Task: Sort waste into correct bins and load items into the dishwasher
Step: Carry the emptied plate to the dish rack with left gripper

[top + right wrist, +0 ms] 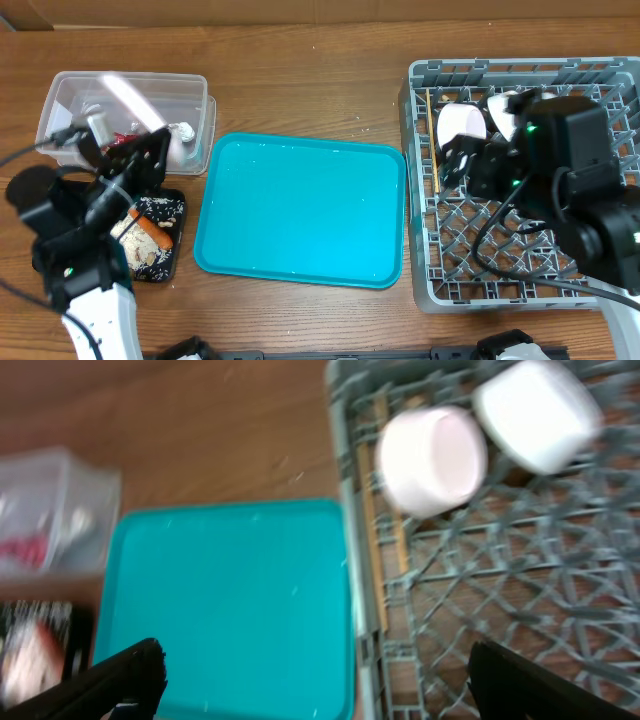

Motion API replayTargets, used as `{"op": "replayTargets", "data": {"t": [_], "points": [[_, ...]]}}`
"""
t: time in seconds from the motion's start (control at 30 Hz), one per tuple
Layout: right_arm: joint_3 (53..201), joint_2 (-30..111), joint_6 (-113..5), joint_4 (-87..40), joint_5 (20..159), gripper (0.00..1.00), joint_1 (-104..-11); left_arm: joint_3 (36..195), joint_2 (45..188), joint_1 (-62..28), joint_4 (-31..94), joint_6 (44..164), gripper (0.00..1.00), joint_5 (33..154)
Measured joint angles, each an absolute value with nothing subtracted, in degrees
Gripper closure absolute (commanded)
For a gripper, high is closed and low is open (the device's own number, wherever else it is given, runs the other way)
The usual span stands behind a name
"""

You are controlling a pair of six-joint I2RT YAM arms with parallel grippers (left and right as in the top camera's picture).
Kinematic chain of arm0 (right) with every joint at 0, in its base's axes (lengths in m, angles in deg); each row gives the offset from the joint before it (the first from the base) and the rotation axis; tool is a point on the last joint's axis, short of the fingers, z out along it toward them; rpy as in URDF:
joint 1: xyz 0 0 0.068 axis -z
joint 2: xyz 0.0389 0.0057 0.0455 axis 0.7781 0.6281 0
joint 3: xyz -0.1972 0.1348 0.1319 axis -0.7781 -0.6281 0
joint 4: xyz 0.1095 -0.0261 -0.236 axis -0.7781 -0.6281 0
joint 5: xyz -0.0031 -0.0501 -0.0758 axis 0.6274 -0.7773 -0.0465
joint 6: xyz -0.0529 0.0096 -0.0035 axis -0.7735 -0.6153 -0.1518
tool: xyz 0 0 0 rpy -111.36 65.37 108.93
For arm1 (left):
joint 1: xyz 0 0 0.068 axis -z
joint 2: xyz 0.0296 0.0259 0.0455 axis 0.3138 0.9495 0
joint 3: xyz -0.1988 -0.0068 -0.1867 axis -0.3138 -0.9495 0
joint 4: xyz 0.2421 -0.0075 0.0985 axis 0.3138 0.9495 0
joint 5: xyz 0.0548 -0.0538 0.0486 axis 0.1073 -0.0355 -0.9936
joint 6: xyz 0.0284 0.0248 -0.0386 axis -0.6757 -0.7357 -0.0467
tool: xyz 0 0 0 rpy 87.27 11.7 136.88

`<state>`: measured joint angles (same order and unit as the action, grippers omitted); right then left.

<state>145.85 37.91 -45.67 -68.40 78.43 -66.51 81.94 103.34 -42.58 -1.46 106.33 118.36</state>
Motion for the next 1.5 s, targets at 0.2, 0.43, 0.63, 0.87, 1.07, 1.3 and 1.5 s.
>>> {"op": "replayTargets", "data": {"t": [0.2,0.43,0.63,0.87,1.07,1.3,1.5], "points": [[153.5,36.4,-42.3,-68.6,75.0,0.00,-58.2,83.9,110.5,-28.8,-18.2,116.8,0.96,120.0],[157.8,31.8,-41.0,-72.1,74.3,0.00,-54.4,95.4,126.4,-8.3,-28.8,121.6,0.96,118.1],[157.8,32.8,-40.8,-74.5,74.3,0.00,-54.4,109.3,143.0,7.0,-39.1,124.0,0.96,116.5],[157.8,32.9,-40.7,-76.1,74.4,0.00,-54.2,117.0,158.3,16.8,-53.4,131.0,0.96,113.7],[157.8,32.9,-40.7,-77.1,74.4,0.00,-54.2,120.4,165.5,22.3,-58.3,138.2,0.96,108.7],[157.8,32.9,-40.7,-77.9,74.3,0.00,-54.2,120.6,168.6,24.1,-58.4,146.1,0.96,104.2],[157.8,32.9,-40.7,-78.1,74.3,0.00,-54.2,120.8,168.6,24.2,-58.5,152.5,0.96,102.8]]}}
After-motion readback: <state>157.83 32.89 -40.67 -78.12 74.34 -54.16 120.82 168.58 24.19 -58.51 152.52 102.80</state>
